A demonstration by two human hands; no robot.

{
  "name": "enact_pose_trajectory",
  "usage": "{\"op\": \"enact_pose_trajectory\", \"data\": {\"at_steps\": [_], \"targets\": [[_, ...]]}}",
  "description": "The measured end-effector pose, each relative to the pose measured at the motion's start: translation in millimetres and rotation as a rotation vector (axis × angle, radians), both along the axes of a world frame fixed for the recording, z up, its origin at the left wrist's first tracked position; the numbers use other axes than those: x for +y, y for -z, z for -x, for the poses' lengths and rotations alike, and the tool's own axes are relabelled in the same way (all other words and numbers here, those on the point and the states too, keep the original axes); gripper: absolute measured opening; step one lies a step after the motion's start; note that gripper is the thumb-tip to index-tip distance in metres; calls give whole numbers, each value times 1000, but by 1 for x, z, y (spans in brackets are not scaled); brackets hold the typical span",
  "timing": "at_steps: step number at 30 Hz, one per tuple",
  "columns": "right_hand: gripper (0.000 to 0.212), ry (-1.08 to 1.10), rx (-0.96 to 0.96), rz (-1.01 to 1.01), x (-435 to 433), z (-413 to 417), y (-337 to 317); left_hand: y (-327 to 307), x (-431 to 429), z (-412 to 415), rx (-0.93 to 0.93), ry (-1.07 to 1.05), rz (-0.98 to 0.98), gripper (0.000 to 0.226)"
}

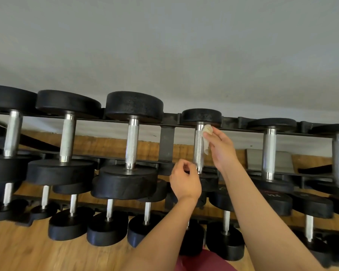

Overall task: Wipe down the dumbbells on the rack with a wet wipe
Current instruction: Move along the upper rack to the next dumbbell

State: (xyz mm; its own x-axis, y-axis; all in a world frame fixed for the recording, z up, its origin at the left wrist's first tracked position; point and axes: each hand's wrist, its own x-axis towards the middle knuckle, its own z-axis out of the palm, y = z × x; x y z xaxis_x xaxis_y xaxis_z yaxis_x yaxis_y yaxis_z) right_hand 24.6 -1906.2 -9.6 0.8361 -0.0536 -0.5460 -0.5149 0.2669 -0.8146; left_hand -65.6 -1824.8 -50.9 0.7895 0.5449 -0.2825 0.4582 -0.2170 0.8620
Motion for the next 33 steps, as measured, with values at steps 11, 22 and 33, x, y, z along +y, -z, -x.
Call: {"op": "enact_pose_trajectory", "data": {"at_steps": [11, 22, 33], "targets": [[38, 27, 118, 168, 19, -19, 7, 1, 0, -1, -13, 3, -18, 19], [35, -118, 57, 163, 19, -11, -7, -4, 1, 0, 5, 11, 11, 23], [33, 63, 2, 40, 17, 7, -5, -10, 0, 0, 59, 12, 15, 25]]}}
